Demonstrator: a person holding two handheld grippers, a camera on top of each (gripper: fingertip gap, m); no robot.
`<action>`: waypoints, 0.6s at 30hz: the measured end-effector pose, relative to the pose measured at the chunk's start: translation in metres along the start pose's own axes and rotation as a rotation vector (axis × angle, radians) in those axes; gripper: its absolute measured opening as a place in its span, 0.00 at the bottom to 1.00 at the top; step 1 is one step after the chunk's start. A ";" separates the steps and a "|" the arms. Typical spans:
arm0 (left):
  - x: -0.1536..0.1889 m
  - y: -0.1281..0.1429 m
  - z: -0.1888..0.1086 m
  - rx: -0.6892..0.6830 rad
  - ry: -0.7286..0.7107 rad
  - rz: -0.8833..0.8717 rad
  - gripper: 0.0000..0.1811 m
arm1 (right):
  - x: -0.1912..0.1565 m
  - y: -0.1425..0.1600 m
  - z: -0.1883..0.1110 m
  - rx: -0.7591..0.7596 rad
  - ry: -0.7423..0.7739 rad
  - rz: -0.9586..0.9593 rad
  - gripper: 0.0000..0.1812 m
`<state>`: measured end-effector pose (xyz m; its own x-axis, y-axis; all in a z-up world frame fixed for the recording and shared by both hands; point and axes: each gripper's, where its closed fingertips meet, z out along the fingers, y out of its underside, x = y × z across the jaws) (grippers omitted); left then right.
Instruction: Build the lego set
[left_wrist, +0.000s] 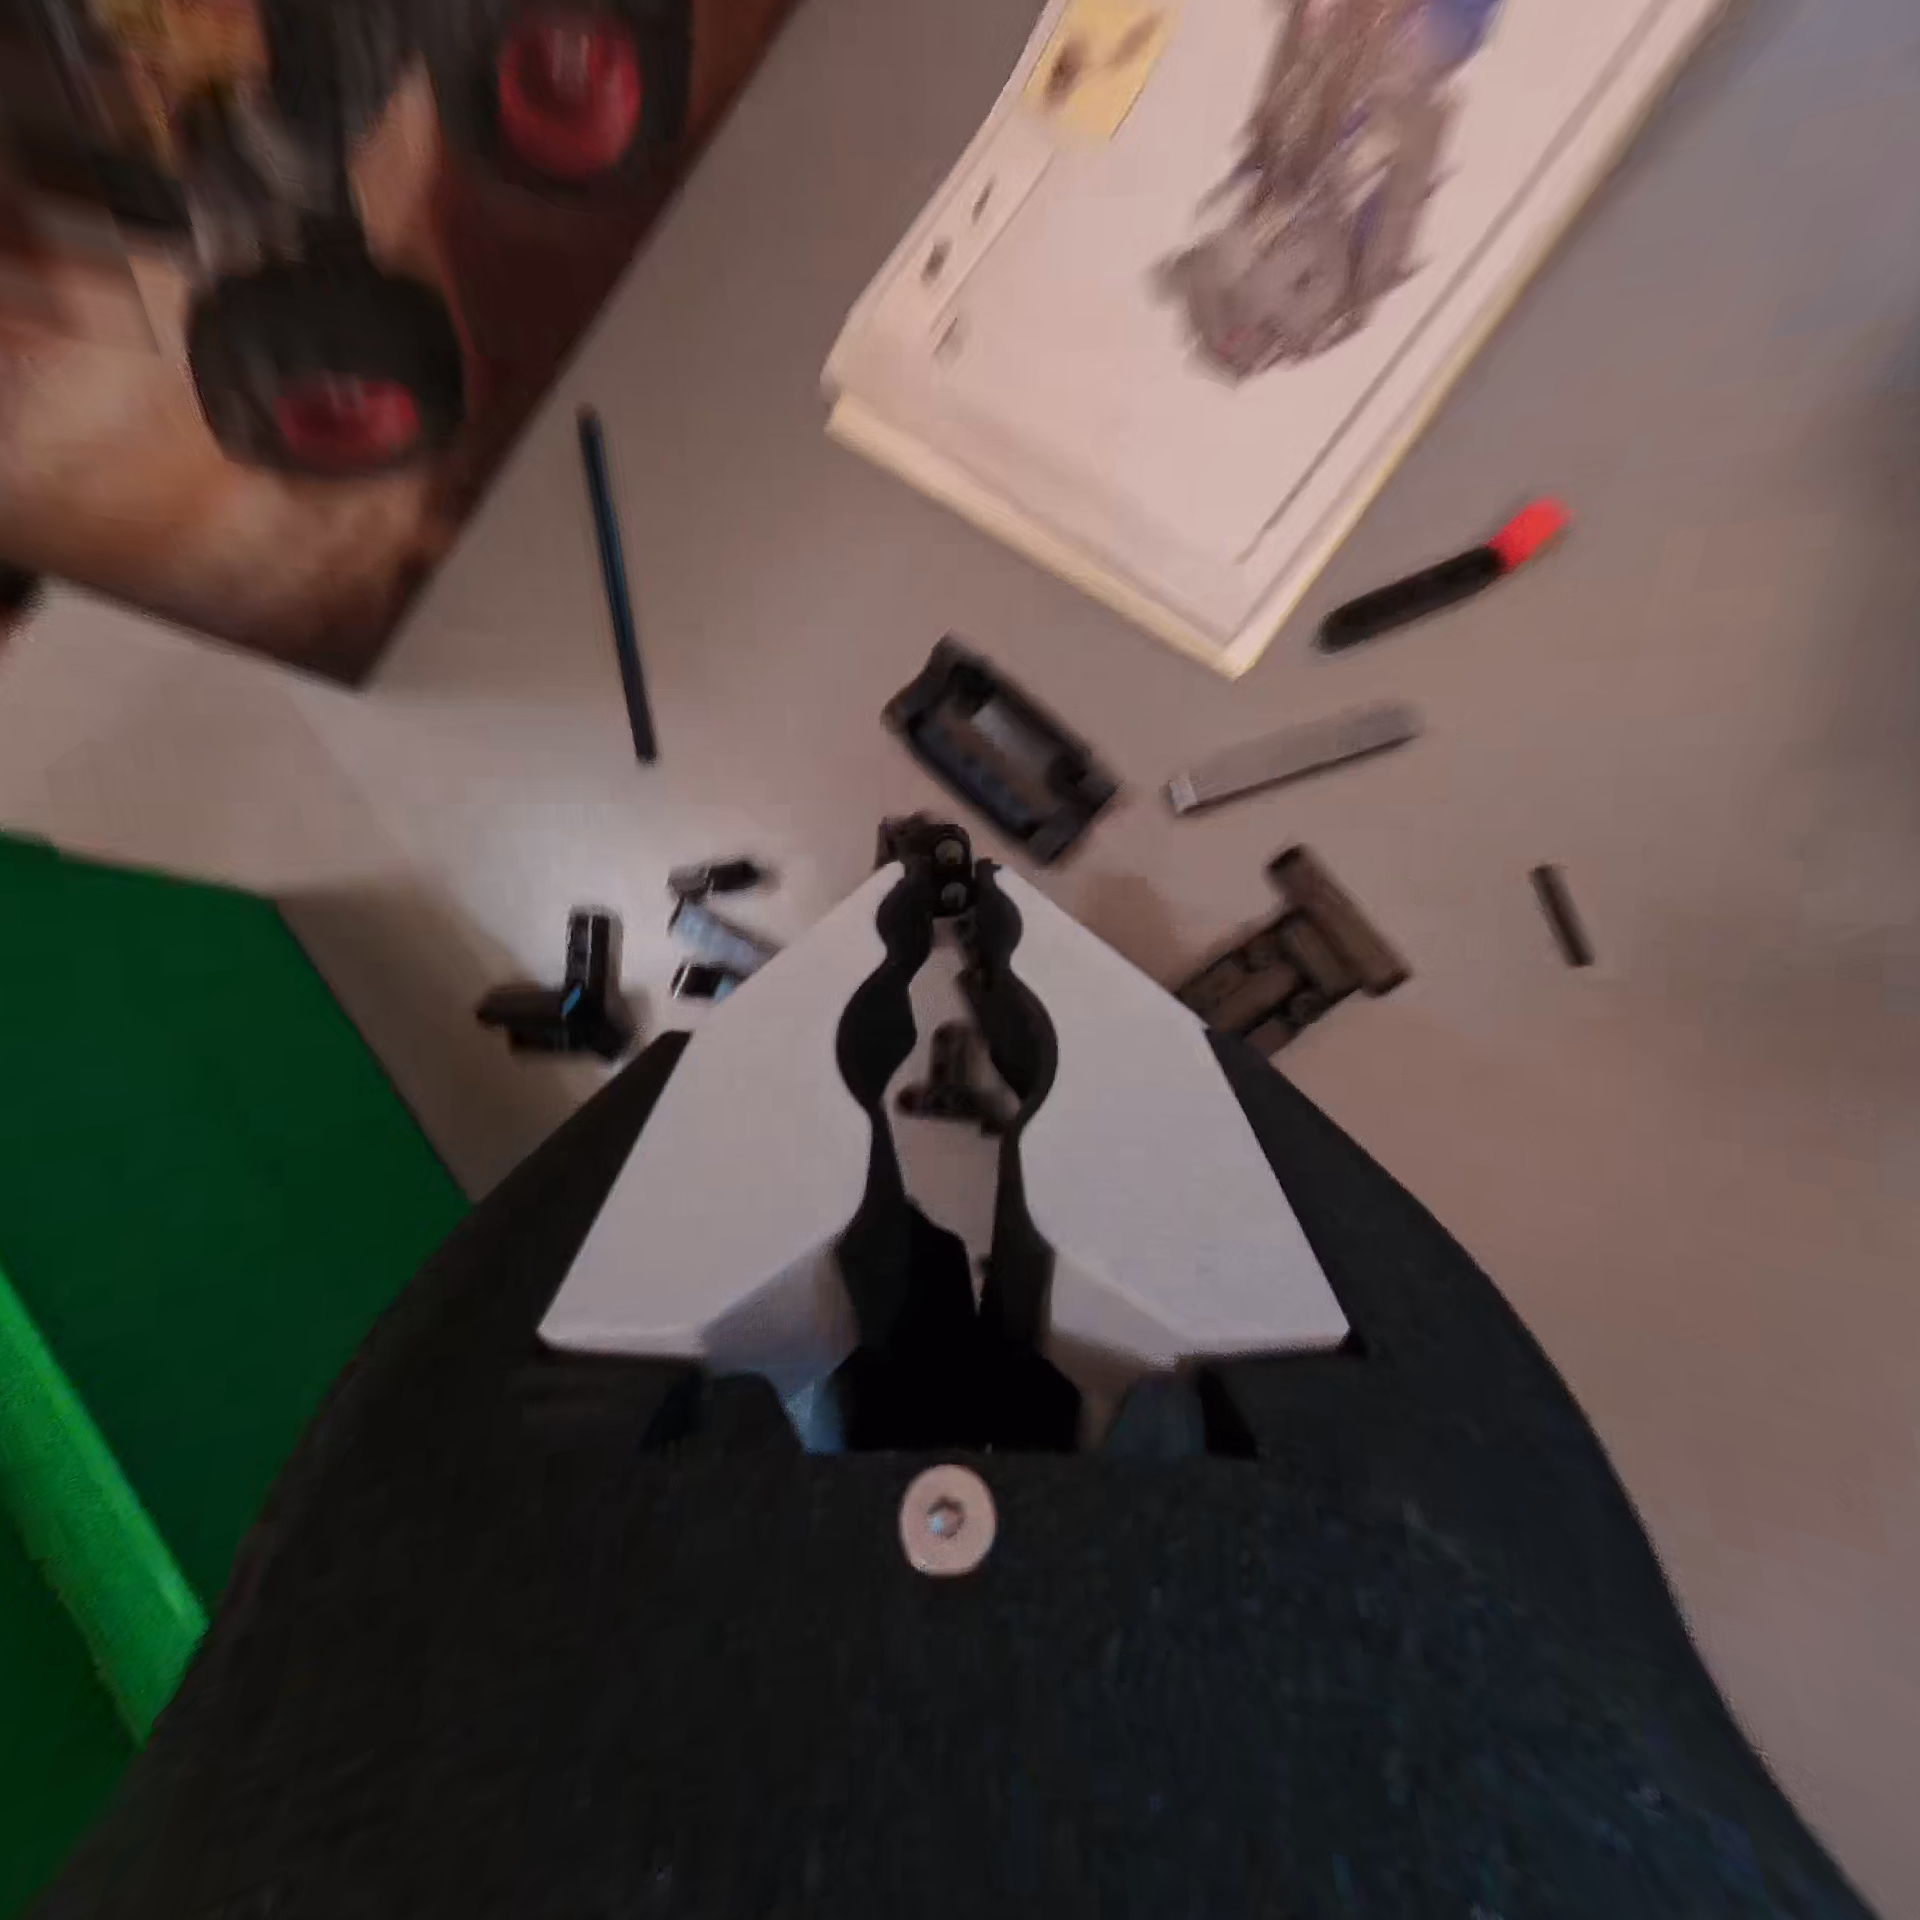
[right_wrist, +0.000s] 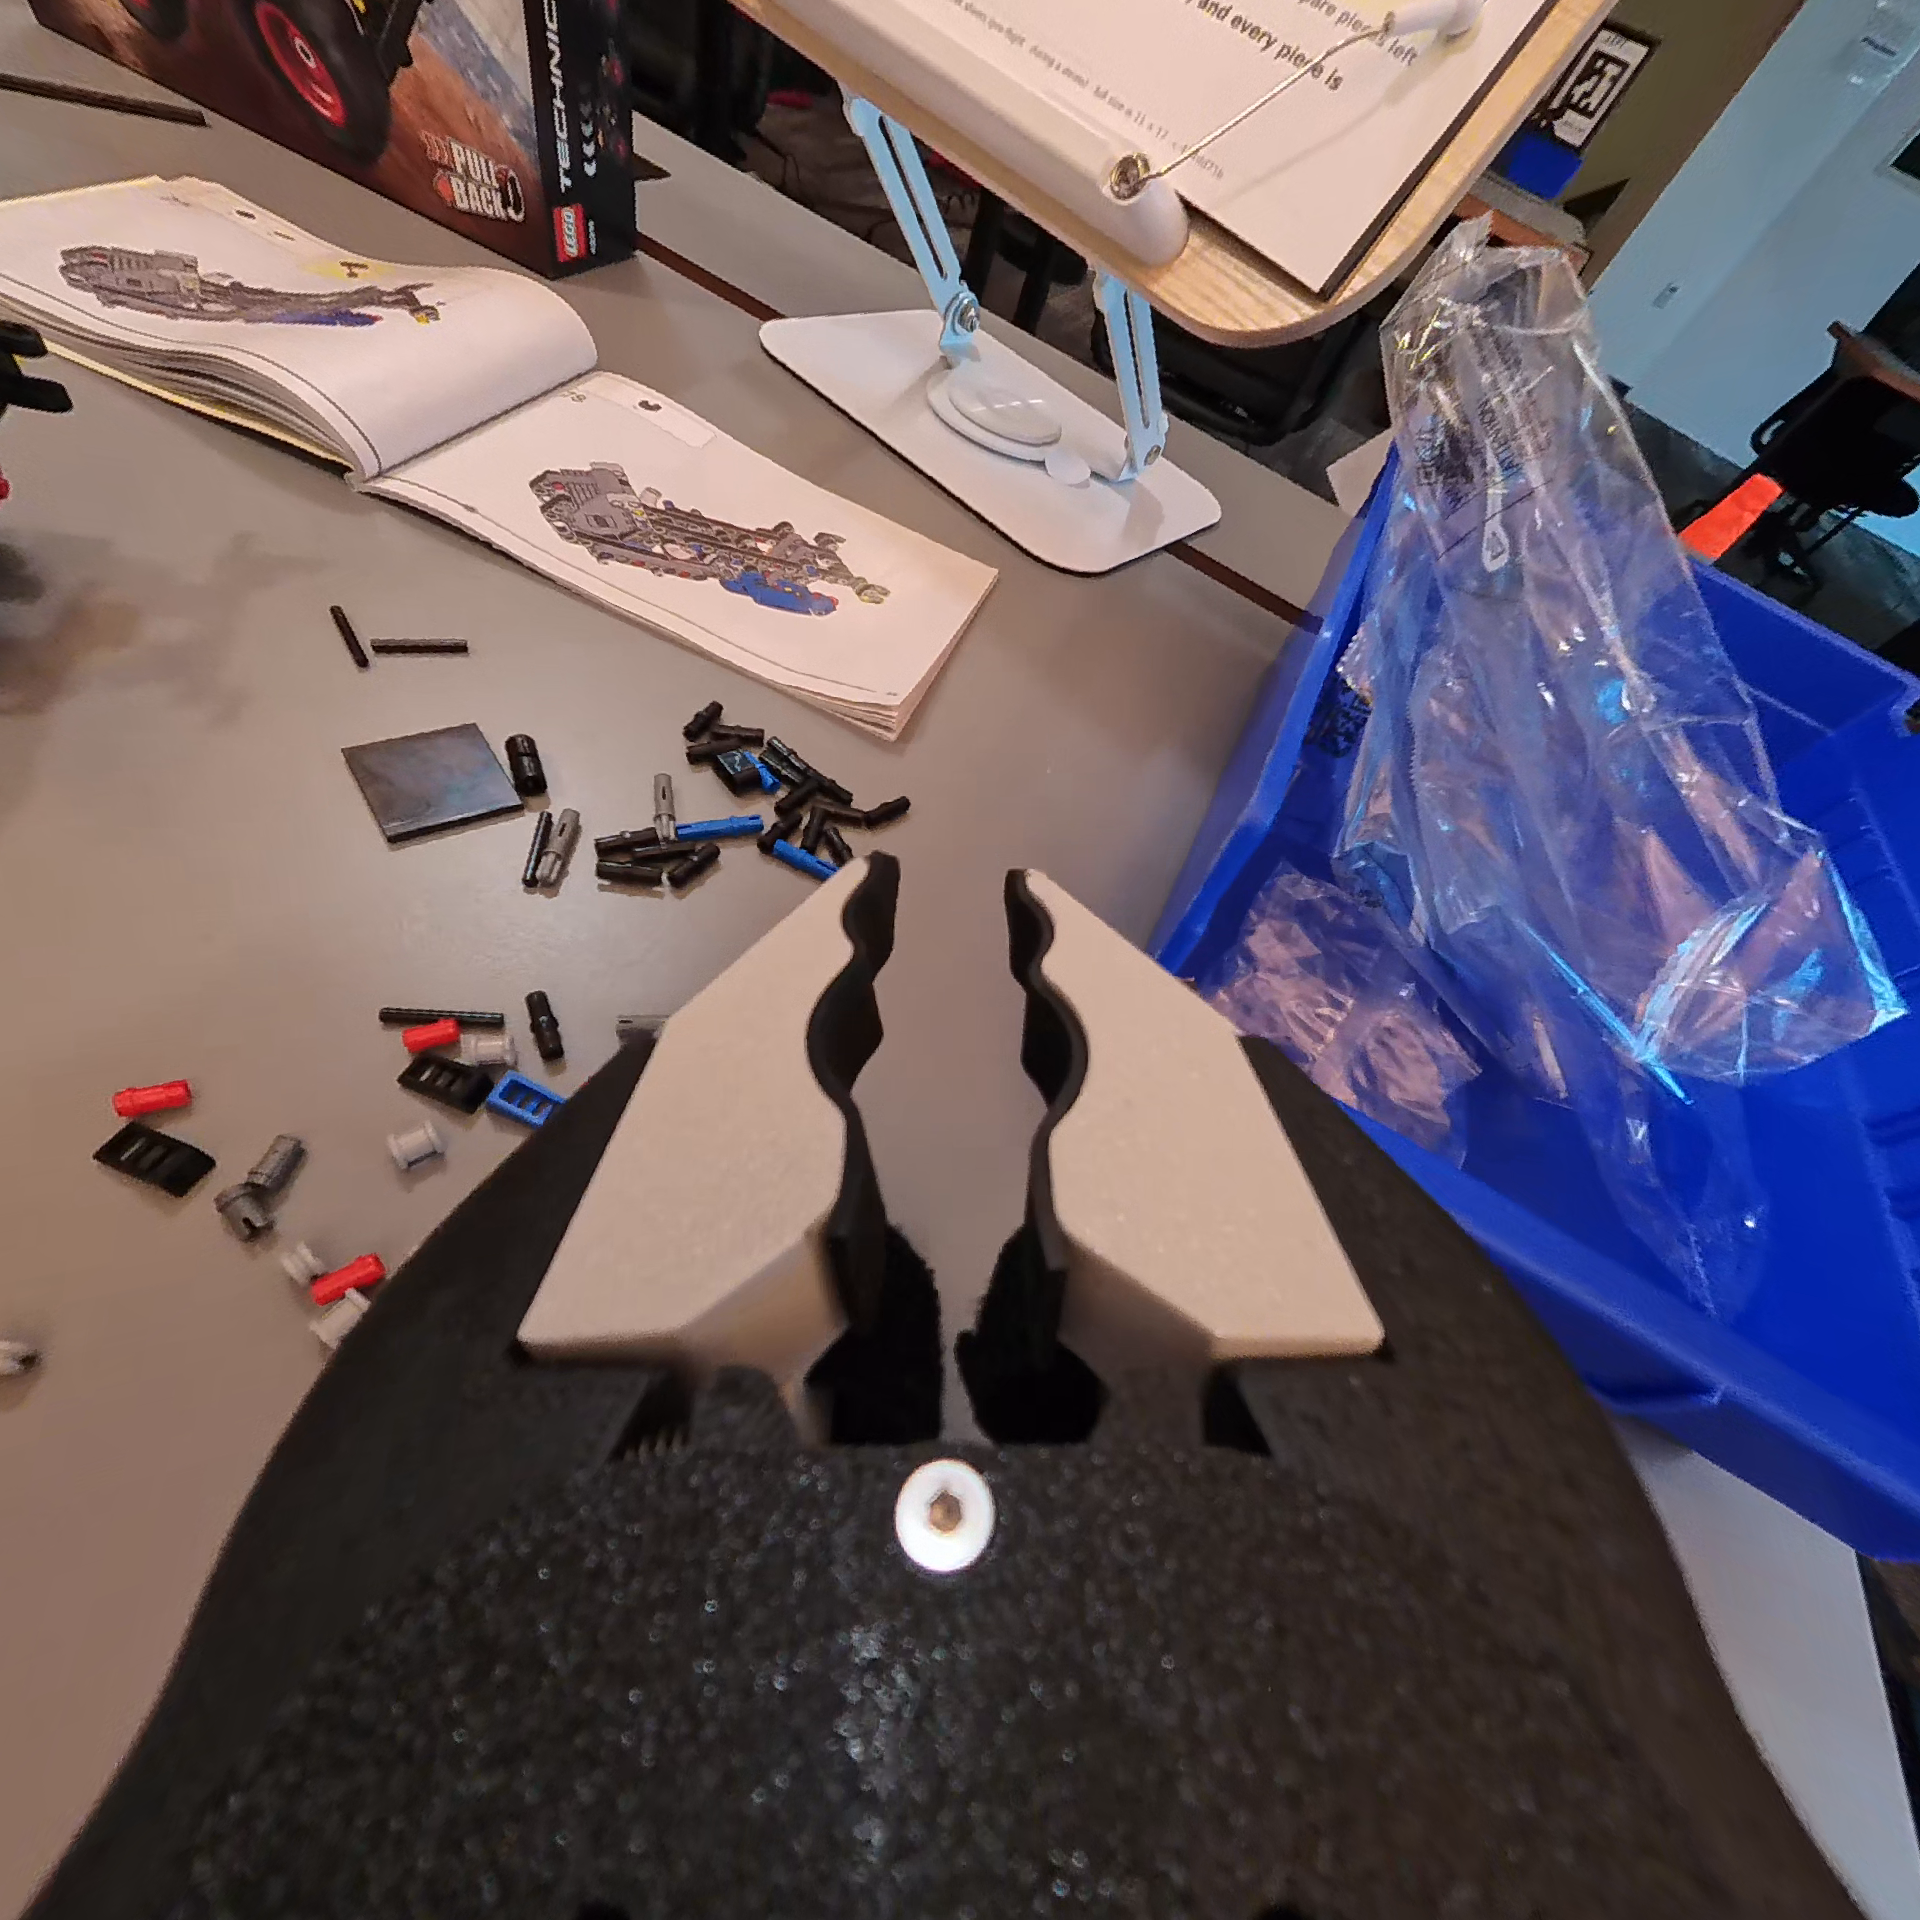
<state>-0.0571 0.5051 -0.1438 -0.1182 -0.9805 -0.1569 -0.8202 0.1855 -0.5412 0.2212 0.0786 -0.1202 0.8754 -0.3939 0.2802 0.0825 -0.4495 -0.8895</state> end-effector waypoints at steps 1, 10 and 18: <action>0.011 -0.013 -0.006 0.072 -0.004 0.047 0.03 | 0.000 -0.001 0.000 0.004 0.000 0.004 0.11; 0.120 -0.112 0.000 0.499 0.134 0.254 0.03 | -0.060 -0.081 0.013 0.084 -0.335 0.030 0.11; 0.148 -0.111 0.022 0.674 0.194 0.261 0.03 | -0.062 -0.060 0.095 -0.009 -0.353 -0.009 0.09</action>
<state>0.0289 0.3403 -0.1253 -0.4098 -0.8814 -0.2350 -0.2385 0.3523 -0.9050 0.2072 0.2059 -0.1188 0.9855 -0.0892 0.1445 0.0881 -0.4590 -0.8841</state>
